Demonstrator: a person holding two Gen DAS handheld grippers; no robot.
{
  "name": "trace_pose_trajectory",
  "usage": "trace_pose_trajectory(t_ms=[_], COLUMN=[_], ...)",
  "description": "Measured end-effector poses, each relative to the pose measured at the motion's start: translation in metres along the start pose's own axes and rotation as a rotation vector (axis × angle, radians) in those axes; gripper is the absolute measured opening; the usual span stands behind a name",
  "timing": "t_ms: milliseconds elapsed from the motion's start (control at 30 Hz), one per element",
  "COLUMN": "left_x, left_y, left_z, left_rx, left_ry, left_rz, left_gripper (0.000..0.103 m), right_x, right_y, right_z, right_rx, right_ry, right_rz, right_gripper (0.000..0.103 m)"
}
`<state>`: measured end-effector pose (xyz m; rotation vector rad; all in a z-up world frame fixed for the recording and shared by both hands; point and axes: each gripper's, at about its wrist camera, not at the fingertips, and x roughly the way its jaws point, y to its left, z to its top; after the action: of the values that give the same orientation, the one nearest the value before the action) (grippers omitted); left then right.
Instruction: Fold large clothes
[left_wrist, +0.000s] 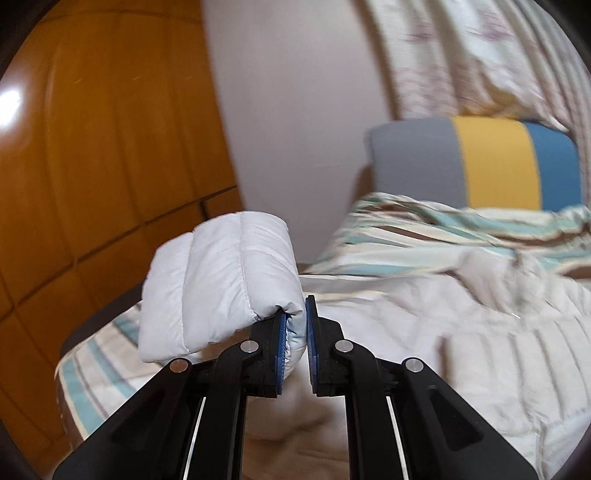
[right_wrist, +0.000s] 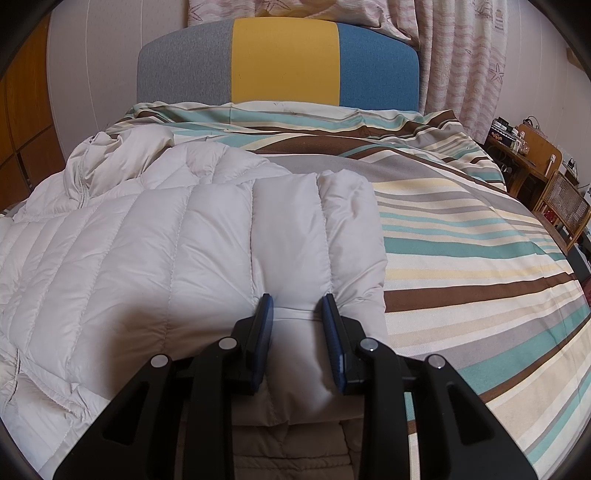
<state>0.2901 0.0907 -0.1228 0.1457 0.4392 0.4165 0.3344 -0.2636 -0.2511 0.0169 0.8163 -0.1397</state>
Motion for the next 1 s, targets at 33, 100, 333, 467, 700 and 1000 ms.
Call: trace_pose_trajectory(t_ms=[33, 100, 333, 467, 700, 1000], left_x=[-0.004, -0.013, -0.026, -0.031, -0.042, -0.046], left_y=[-0.011, -0.029, -0.086, -0.119, -0.167, -0.196], left_z=[-0.002, -0.006, -0.021, -0.032, -0.046, -0.059], left_rx=[0.017, 0.047, 0.140, 0.187, 0.298, 0.402], left_ry=[0.002, 0.003, 0.051, 0.095, 0.129, 0.169], left_rz=[-0.023, -0.063, -0.177, -0.271, -0.388, -0.473], left_gripper=[0.010, 0.010, 0.010, 0.010, 0.010, 0.054], right_x=[0.000, 0.000, 0.000, 0.000, 0.000, 0.000], right_y=[0.000, 0.000, 0.000, 0.000, 0.000, 0.000], right_z=[0.000, 0.000, 0.000, 0.000, 0.001, 0.002], right_rx=[0.000, 0.002, 0.003, 0.004, 0.006, 0.014], right_ry=[0.000, 0.000, -0.001, -0.001, -0.001, -0.002], right_rz=[0.000, 0.002, 0.001, 0.002, 0.005, 0.015], right_gripper=[0.027, 0.027, 0.027, 0.027, 0.027, 0.028])
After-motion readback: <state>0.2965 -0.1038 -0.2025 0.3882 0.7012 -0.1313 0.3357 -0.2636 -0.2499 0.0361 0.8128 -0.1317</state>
